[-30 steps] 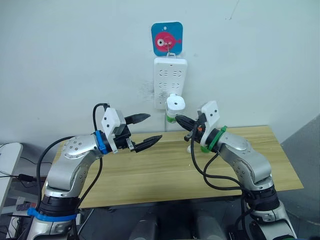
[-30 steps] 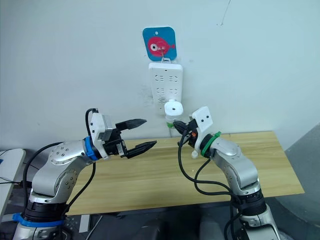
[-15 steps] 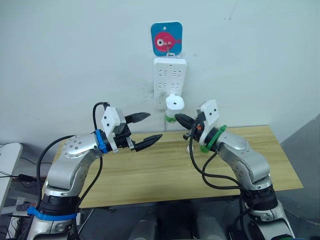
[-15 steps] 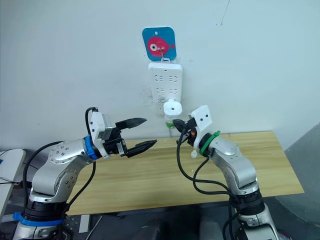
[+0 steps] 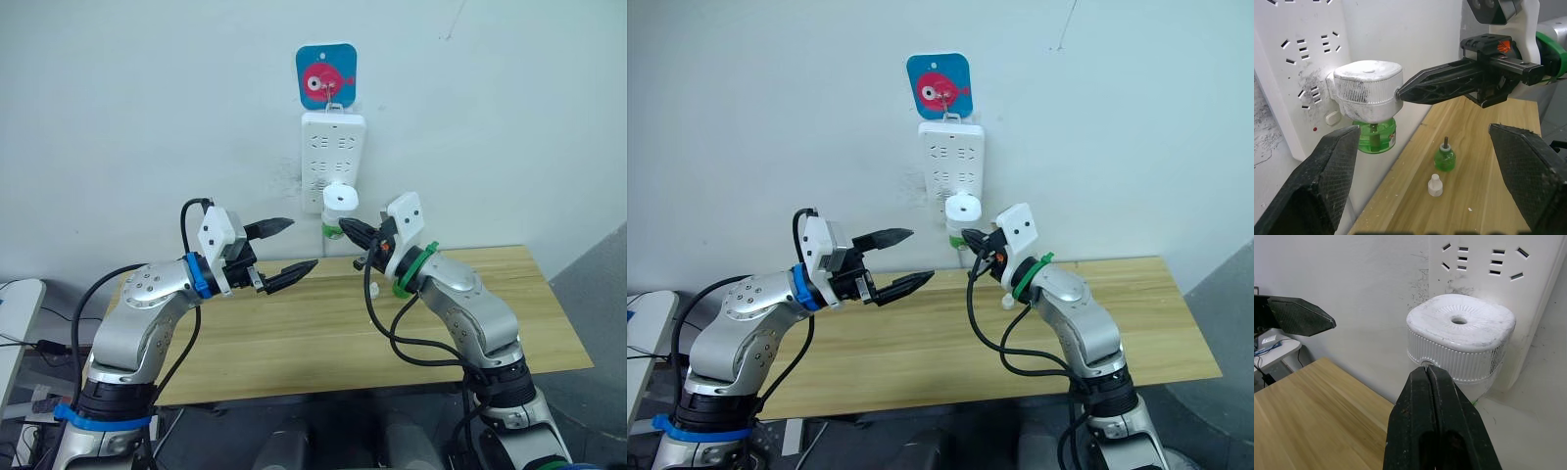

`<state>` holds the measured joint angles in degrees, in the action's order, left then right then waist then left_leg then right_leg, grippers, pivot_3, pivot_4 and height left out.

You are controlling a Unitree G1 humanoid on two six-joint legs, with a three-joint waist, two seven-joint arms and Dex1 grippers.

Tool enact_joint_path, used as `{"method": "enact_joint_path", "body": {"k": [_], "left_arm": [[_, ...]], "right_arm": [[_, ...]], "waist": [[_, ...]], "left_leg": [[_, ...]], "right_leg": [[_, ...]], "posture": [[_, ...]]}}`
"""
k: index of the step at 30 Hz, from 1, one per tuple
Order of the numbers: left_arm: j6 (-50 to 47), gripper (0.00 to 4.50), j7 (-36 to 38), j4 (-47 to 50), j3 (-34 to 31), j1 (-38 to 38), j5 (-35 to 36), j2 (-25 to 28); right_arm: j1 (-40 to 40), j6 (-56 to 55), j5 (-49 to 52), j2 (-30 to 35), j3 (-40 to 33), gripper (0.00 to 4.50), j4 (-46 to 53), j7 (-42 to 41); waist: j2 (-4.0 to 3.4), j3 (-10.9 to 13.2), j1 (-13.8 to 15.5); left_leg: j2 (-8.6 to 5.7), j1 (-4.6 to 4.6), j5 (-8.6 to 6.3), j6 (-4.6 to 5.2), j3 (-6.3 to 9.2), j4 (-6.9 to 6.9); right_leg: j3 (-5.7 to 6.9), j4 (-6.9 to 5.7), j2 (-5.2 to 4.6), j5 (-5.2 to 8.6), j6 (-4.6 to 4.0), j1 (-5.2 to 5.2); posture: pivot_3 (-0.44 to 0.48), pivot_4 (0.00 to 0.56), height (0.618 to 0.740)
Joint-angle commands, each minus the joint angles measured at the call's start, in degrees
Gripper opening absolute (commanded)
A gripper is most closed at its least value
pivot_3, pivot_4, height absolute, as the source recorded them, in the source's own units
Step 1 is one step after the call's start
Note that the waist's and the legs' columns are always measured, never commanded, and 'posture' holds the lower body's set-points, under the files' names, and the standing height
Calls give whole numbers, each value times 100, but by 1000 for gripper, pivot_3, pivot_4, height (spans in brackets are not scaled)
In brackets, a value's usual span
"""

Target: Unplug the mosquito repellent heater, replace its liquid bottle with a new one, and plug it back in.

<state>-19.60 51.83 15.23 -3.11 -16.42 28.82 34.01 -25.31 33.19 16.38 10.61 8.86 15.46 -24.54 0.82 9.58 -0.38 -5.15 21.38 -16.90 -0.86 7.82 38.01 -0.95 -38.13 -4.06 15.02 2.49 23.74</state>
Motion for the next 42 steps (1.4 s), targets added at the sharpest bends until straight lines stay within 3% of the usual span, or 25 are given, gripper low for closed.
{"method": "enact_joint_path", "body": {"k": [1, 9, 17, 21, 25, 30, 31, 42], "left_arm": [[34, 4500, -41, 165, -103, -28, 58, 8], [56, 4500, -57, 44, -274, 233, 5, 121], [6, 4500, -317, -338, -700, 754, -264, 403], [-123, 4500, -404, -421, -1087, 1331, -328, 690], [41, 4500, -452, -652, -1426, 1710, -432, 814], [216, 4500, -507, -896, -1511, 1836, -582, 799], [237, 4500, -511, -913, -1501, 1840, -589, 794], [442, 4500, -644, -1016, -1531, 1839, -626, 745]], "right_arm": [[-218, -231, -171, 46, -231, 30, 105, 230], [317, 462, 761, 790, 134, 30, 1040, -1094], [873, 655, 1097, 1706, -360, 30, 1352, -1495], [1432, 49, 820, 2464, -936, 884, 848, -1862], [1920, -821, 520, 2984, -1469, 2293, -3, -2154], [2005, -1164, 526, 3093, -1779, 4256, -601, -2342], [2003, -1267, 474, 3102, -1788, 4442, -700, -2359], [1793, -1546, 288, 3042, -1752, 4442, -1071, -2287]], "waist": [[0, 0, 0], [0, 0, -5], [1, 1, 7], [2, 1, 16], [5, 3, 39], [6, 3, 36], [6, 3, 37], [6, 0, 44]], "left_leg": [[0, 0, 1, -1, 0, 0], [6, 4, 0, -1, 0, -4], [11, 21, -1, 1, -6, -5], [10, 24, -1, 2, -8, -5], [9, 30, -2, 3, -11, -5], [29, 22, -11, 18, -17, -5], [35, 18, -11, 18, -19, -5], [41, 11, 0, -1, -26, -5]], "right_leg": [[0, 0, 0, 0, 0, 0], [1, 14, 1, 1, 1, 1], [2, 11, 2, 0, 0, 22], [2, 16, 1, 1, 1, 21], [2, 22, 0, 1, 1, 23], [9, 13, 8, -2, -3, 15], [13, 15, 10, -2, -4, 8], [11, 16, 12, -3, -5, 1]], "posture": [[27, 174, 740], [25, 175, 740], [21, 174, 740], [22, 174, 740], [36, 171, 740], [39, 162, 740], [39, 161, 740], [53, 138, 740]]}}
